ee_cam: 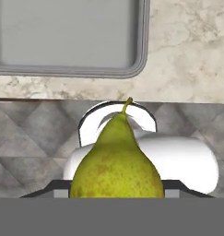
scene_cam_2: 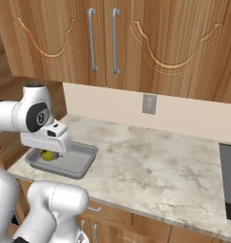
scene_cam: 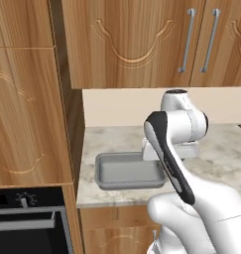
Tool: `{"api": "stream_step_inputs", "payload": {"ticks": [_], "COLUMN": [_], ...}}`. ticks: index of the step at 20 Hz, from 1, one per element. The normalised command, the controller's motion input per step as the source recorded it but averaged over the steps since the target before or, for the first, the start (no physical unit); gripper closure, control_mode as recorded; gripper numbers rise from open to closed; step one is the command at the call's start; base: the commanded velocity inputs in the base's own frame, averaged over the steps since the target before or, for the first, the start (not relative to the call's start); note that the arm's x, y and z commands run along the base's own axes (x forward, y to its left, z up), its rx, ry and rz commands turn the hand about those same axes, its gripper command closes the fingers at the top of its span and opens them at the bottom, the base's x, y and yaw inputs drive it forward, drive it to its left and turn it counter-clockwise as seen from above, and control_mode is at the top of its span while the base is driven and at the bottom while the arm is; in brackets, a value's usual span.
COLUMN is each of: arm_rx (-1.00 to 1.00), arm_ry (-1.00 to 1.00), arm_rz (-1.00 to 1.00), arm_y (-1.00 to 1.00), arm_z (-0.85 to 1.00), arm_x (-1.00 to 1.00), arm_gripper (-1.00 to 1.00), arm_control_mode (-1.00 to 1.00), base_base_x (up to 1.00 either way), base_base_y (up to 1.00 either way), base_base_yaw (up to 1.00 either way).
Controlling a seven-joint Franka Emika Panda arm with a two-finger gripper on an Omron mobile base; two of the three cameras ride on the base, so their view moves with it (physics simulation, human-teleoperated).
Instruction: Pick the mango and pear from the fridge and place them inside the tupperware on the counter.
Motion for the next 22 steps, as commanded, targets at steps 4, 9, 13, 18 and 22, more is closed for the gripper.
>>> {"api": "stream_step_inputs", "payload": {"ticks": [4, 9, 13, 18, 22], "arm_rx": [0.00, 0.00, 0.00, 0.00, 0.00], "arm_ry": [0.00, 0.05, 0.07, 0.20, 0.16], "arm_rz": [0.00, 0.00, 0.00, 0.00, 0.00], "arm_y": [0.00, 0.00, 0.00, 0.02, 0.07], "arm_z": [-0.47, -0.35, -0.32, -0.41, -0.43], "arm_x": [0.49, 0.62, 0.52, 0.47, 0.52], "arm_gripper": [1.00, 1.00, 1.00, 1.00, 1.00], "arm_control_mode": [-1.00, -1.00, -1.00, -1.00, -1.00], "base_base_x": [0.00, 0.00, 0.00, 0.00, 0.00], "base_base_y": [0.00, 0.00, 0.00, 0.00, 0.00], "base_base_yaw": [0.00, 0.00, 0.00, 0.00, 0.00]}}
